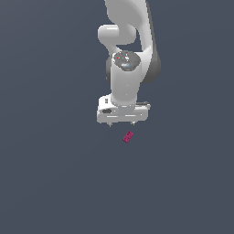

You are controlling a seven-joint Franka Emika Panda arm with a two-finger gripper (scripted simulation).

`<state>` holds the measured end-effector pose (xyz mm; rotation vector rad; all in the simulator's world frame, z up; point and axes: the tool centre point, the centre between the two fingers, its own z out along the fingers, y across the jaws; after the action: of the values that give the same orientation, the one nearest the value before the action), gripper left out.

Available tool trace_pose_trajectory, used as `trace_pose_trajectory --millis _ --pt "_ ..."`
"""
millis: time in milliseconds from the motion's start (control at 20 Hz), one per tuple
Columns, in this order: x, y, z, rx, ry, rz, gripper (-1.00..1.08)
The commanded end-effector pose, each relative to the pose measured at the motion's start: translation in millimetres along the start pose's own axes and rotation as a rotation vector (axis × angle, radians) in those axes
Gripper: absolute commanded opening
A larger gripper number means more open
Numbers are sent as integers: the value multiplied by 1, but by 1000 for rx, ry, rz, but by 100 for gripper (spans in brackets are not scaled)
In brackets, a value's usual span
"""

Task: Pick up the object and move it to a goal position.

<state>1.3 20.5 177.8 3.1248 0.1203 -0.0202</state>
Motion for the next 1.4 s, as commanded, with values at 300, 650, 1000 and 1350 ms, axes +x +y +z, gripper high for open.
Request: trace_pose_trajectory --millis 300,650,1000,1350 --pt "-1 -4 9 3 0 44 100" --pt "-3 -13 29 10 2 149 100" --pt "-7 -26 59 17 3 314 100" --pt "-14 -37 89 19 5 482 100"
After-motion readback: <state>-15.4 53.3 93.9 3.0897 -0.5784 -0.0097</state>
